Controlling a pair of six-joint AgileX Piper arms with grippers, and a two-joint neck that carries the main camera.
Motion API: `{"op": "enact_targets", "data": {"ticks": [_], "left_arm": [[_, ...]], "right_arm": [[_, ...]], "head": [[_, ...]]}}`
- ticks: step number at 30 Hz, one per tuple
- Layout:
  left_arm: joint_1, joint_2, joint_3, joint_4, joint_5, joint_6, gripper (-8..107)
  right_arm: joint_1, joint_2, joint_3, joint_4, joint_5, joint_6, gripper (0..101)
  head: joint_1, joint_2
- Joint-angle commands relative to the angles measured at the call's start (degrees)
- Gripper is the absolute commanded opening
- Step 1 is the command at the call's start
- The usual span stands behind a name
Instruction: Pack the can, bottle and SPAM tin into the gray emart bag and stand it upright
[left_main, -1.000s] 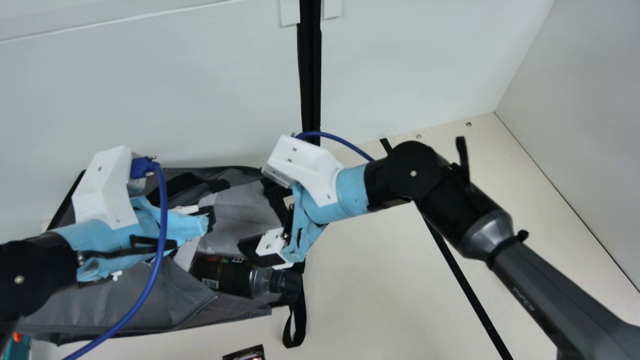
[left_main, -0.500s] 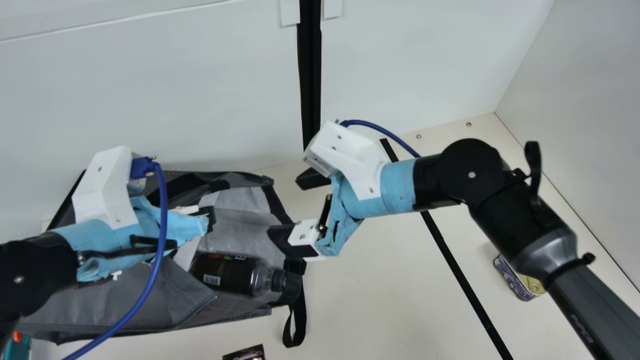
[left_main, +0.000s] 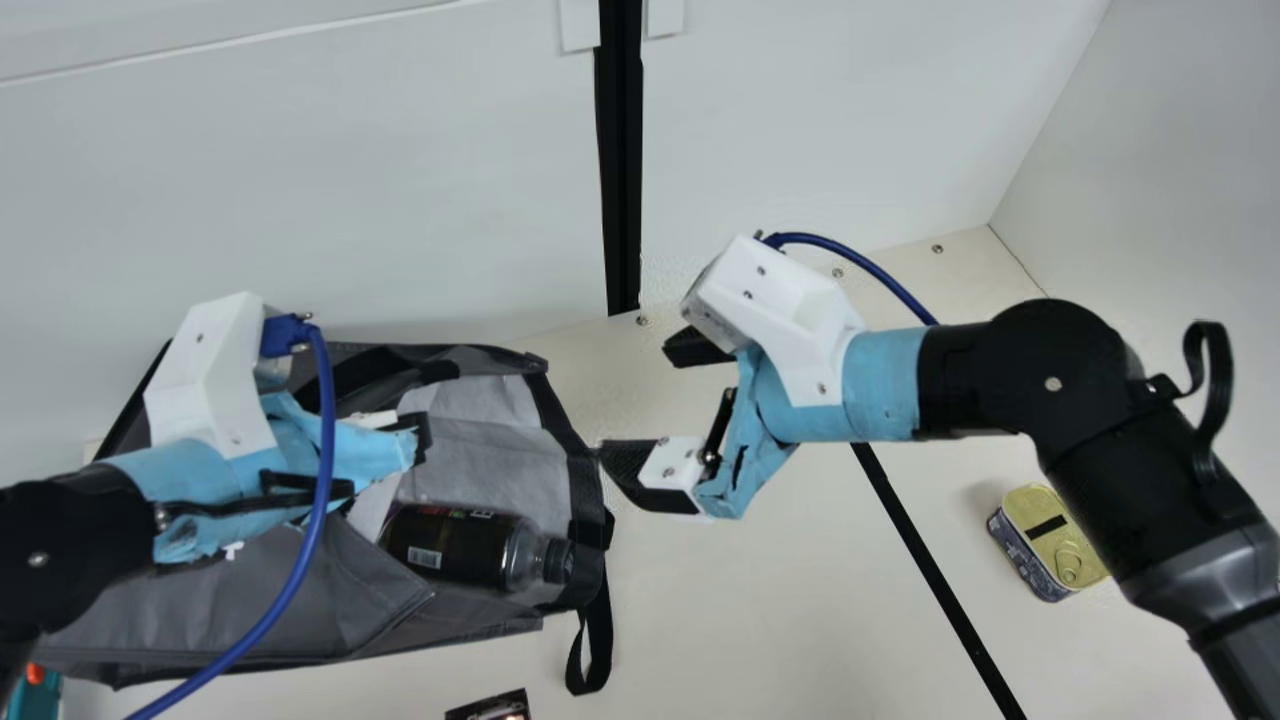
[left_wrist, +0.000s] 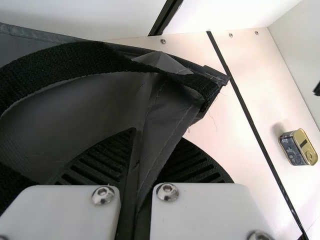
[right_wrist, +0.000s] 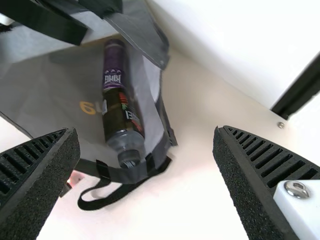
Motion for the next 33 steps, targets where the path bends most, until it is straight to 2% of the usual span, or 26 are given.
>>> {"op": "enact_targets", "data": {"ticks": [1,24,33], "left_arm": [[0.0,0.0,0.0,0.0,0.0,0.0,-8],[0.0,0.0,0.0,0.0,0.0,0.0,-8],[0.0,0.0,0.0,0.0,0.0,0.0,-8]], "right_arm": [[-0.7,-0.7,0.2,-0.5,0.1,0.2,95],[-10.9,-8.6,2.8,-6.6,1.2,5.2,95],[-13.9,-12.1,3.6,-11.7,0.9,10.2,95]], "head": [[-1.3,-0.1],[-1.3,-0.1],[-1.3,-0.1]]}}
